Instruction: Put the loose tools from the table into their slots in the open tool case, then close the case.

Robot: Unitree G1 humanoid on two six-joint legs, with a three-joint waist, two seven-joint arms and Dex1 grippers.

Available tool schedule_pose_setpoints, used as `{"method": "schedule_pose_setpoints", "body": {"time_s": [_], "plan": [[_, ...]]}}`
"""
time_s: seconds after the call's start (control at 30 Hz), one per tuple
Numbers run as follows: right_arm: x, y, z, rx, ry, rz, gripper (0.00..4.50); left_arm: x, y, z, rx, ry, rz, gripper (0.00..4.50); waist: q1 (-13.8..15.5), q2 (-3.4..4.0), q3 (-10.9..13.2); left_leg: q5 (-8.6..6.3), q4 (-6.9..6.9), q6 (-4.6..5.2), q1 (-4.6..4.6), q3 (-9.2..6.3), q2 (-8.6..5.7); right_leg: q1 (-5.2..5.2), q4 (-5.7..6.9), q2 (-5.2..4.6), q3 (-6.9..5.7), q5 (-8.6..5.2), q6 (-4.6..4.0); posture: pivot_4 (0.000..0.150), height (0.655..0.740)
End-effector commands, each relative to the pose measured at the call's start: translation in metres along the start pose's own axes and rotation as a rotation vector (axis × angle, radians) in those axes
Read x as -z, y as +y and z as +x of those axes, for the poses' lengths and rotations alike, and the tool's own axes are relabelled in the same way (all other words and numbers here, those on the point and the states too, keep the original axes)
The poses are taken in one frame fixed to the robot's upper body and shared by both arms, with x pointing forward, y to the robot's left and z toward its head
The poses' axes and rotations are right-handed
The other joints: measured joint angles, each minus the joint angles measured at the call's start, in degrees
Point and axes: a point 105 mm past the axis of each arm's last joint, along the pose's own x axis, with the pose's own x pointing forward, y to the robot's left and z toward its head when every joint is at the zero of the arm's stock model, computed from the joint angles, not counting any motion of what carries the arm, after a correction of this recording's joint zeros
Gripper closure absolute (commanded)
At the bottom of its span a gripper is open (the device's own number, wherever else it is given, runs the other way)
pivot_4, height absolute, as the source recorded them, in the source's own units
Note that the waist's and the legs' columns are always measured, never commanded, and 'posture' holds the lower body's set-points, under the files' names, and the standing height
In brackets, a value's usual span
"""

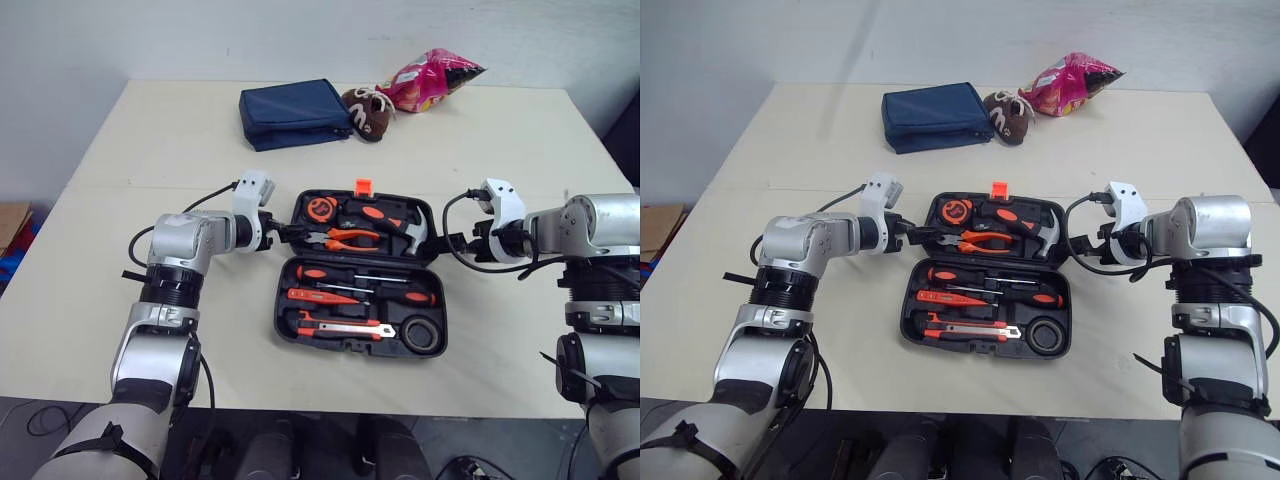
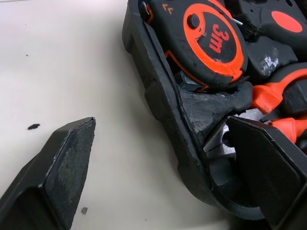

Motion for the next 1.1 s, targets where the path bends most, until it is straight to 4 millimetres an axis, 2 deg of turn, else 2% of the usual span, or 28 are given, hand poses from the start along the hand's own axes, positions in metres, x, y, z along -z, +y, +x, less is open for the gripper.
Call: {"method": "schedule_pose_setpoints", "body": {"time_s": [0.03,0.1,0.2,0.3,0.37,0.4,0.43,0.47,0.6,0.67,0.7,0.77,0.9,1.03,1.1], "plan": [[-0.002,-0.004,0.002,0.034,-0.007,0.002,0.00,-0.012,0.002,-0.001,-0.034,-0.007,0.030,0.05,0.02,-0.01,-0.01,0.00,0.00,0.00,0.00,0.00,0.00,0.00,0.00,0.00,0.00,0.00,0.00,0.150,0.7400],[-0.001,0.000,0.005,0.021,-0.001,0.015,0.00,-0.010,0.001,-0.001,-0.029,0.021,0.031,0.60,-0.06,-0.03,-0.02,0.00,0.02,0.00,0.01,0.02,0.00,0.01,0.03,0.00,0.02,0.00,0.00,0.150,0.7400],[-0.002,0.003,0.008,0.006,-0.013,0.012,0.81,-0.006,-0.004,0.000,0.007,0.055,0.037,1.79,-0.24,-0.04,-0.03,0.01,0.02,-0.01,0.09,0.07,0.00,0.02,0.09,0.00,0.07,0.00,0.00,0.150,0.7400],[-0.007,0.008,0.009,-0.025,-0.065,0.024,2.27,-0.004,-0.009,0.002,0.034,0.062,0.035,3.15,-0.17,-0.05,-0.05,0.02,0.02,-0.04,0.16,0.09,0.01,0.04,0.16,0.01,0.11,0.00,0.00,0.150,0.7400],[-0.017,0.015,0.007,-0.064,-0.161,-0.015,3.29,-0.004,-0.013,0.002,0.063,0.056,0.023,3.97,-0.08,-0.11,-0.08,0.06,0.03,-0.04,0.19,0.09,-0.01,0.06,0.19,-0.02,0.12,0.00,0.00,0.150,0.7400],[-0.022,0.019,0.004,-0.089,-0.208,-0.035,3.69,-0.005,-0.015,0.002,0.078,0.047,0.023,4.34,-0.04,-0.15,-0.10,0.06,0.04,-0.04,0.19,0.08,-0.01,0.07,0.19,-0.02,0.12,0.00,0.00,0.150,0.7400],[-0.025,0.023,0.001,-0.116,-0.253,-0.052,4.26,-0.006,-0.017,0.001,0.087,0.037,0.013,4.50,-0.04,-0.15,-0.11,0.06,0.04,-0.04,0.21,0.08,-0.01,0.09,0.19,-0.02,0.14,0.00,0.00,0.150,0.7400],[-0.030,0.027,-0.003,-0.144,-0.307,-0.071,4.44,-0.007,-0.017,0.000,0.092,0.021,0.005,4.50,0.06,-0.15,-0.10,0.06,0.05,-0.04,0.23,0.09,-0.02,0.10,0.20,-0.03,0.15,0.00,0.00,0.150,0.7400],[-0.045,0.044,-0.025,-0.240,-0.559,-0.181,4.44,-0.034,-0.022,-0.007,0.145,-0.188,-0.009,4.50,0.13,-0.12,-0.08,0.07,0.00,-0.06,0.14,0.08,-0.03,-0.01,0.19,-0.03,0.16,0.00,0.00,0.150,0.7400],[-0.047,0.048,-0.037,-0.247,-0.695,-0.265,4.44,-0.049,-0.027,-0.016,0.192,-0.330,0.045,4.50,0.12,-0.12,-0.07,0.07,0.00,-0.06,-0.02,0.11,-0.04,-0.20,0.21,-0.02,0.17,0.00,0.00,0.150,0.7400],[-0.044,0.045,-0.040,-0.200,-0.742,-0.343,4.44,-0.059,-0.031,-0.025,0.219,-0.453,0.116,4.50,0.09,-0.11,-0.06,0.08,-0.02,-0.07,-0.05,0.12,-0.04,-0.23,0.20,-0.02,0.16,0.00,0.00,0.150,0.7400],[-0.038,0.042,-0.042,-0.144,-0.788,-0.445,4.44,-0.068,-0.034,-0.037,0.234,-0.598,0.229,4.50,0.15,-0.11,-0.05,0.08,-0.08,-0.07,-0.08,0.15,-0.04,-0.29,0.17,-0.01,0.16,0.00,0.00,0.150,0.7400],[-0.026,0.032,-0.041,-0.035,-0.850,-0.589,4.44,-0.069,-0.032,-0.047,0.167,-0.741,0.446,4.50,0.13,-0.11,-0.04,0.07,-0.09,-0.08,-0.10,0.26,-0.03,-0.31,0.10,0.02,0.19,0.00,0.00,0.150,0.7400],[-0.009,0.025,-0.040,0.104,-0.911,-0.892,4.44,-0.046,-0.032,-0.044,0.110,-0.748,0.701,4.50,0.14,-0.11,-0.04,0.08,-0.12,-0.08,-0.05,0.34,-0.02,-0.31,0.10,0.02,0.22,0.00,0.00,0.150,0.7400],[0.009,0.014,-0.032,0.148,-0.901,-0.998,4.44,-0.037,-0.037,-0.050,0.079,-0.812,0.847,4.50,0.12,-0.11,-0.04,0.07,-0.17,-0.07,-0.02,0.44,-0.02,-0.31,0.09,0.02,0.25,0.00,0.00,0.150,0.7400]]}}
